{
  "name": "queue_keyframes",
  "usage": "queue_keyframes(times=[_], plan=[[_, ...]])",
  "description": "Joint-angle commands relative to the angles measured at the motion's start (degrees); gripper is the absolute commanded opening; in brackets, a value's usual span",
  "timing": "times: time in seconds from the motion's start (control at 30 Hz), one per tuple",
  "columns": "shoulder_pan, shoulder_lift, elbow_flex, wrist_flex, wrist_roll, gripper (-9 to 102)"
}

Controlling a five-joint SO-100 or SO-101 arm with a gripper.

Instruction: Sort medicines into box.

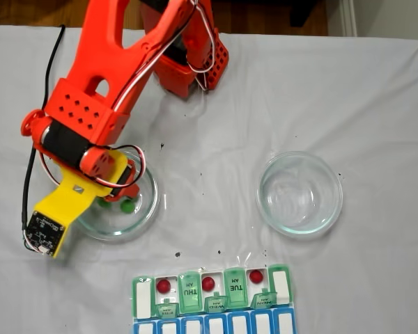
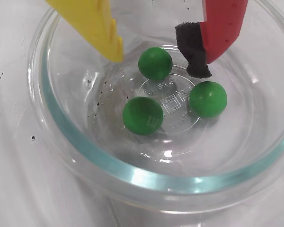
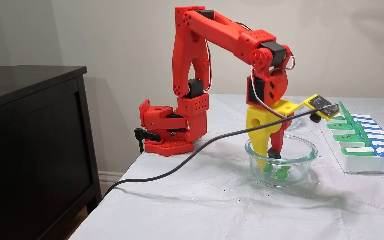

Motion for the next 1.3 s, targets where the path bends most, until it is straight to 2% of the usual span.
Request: queue_keyframes(times=[0.0,1.27], plan=[[0.53,0.44,-1.85,2.20,-0.62,23],[0.97,0.26,2.02,-1.58,-2.02,19]])
